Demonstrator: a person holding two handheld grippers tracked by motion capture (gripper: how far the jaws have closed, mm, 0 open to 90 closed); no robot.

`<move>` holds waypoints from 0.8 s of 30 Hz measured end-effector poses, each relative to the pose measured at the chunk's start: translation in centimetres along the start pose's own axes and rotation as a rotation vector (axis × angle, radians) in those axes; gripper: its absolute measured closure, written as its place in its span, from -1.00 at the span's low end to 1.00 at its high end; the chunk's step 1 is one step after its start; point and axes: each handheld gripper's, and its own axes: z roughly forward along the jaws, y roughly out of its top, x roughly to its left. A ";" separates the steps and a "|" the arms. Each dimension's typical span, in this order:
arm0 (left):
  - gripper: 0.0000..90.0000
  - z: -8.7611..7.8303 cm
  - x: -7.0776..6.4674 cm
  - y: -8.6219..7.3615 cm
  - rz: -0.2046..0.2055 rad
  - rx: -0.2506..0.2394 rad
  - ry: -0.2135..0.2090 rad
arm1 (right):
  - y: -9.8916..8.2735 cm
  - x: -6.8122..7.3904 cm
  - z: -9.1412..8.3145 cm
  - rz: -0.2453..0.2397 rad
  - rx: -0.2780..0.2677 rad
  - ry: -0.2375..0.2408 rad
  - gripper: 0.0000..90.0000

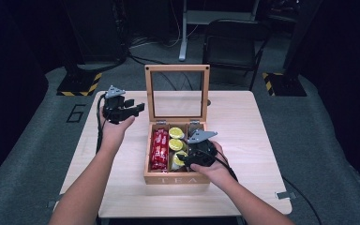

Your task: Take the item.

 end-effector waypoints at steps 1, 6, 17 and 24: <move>0.07 0.0 0.0 0.0 -0.002 0.001 0.001 | 0.0 0.1 0.0 -0.002 0.007 0.001 -0.23; 0.06 0.1 0.0 0.0 -0.001 0.000 -0.001 | -0.2 0.4 0.2 -0.008 0.012 0.005 -0.24; 0.07 0.1 0.0 0.0 -0.001 0.000 -0.001 | -0.9 0.9 0.9 -0.005 0.022 0.019 -0.25; 0.06 0.1 0.0 0.0 -0.002 0.001 -0.002 | -0.9 1.1 1.3 -0.021 0.034 0.018 -0.28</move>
